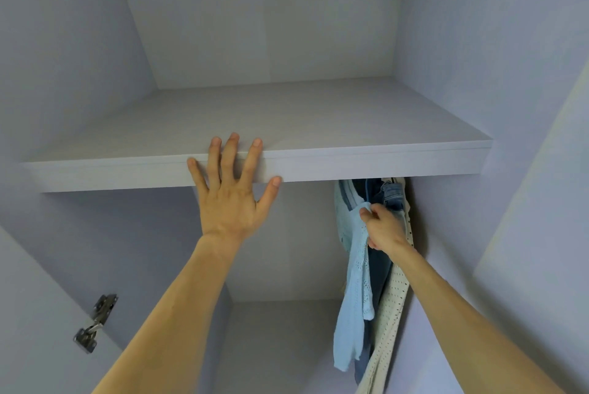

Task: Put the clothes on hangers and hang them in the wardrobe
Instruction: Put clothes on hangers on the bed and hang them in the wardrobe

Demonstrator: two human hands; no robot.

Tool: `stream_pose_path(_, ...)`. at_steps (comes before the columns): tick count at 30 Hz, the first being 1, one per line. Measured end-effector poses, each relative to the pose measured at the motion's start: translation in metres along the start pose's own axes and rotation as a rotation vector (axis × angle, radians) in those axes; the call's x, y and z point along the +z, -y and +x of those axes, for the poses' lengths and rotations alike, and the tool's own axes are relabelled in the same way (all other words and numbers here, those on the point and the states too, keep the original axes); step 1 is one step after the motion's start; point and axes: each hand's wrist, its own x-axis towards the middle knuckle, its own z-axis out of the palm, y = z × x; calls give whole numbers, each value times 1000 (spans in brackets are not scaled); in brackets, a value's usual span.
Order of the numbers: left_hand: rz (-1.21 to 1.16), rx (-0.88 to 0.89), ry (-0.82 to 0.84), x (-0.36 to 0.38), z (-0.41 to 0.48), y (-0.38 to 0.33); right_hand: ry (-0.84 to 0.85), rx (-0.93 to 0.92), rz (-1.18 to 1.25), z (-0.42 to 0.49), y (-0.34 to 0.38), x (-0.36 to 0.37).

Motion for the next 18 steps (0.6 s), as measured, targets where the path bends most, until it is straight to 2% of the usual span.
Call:
stream_pose_path(3,-3,-4,31,-2,0,-1,136,89,366,-9,21,-12)
stream_pose_path(5,0,-10,48,-5,0,-1,205,56,450,-14,30,-17)
stream_pose_path(13,21,-30,144,-17,-1,-4,315,-76,211,-63,25,-2)
stream_pose_path(18,-155,-76,147,-32,-5,-14,413,-127,105,-102,5,15)
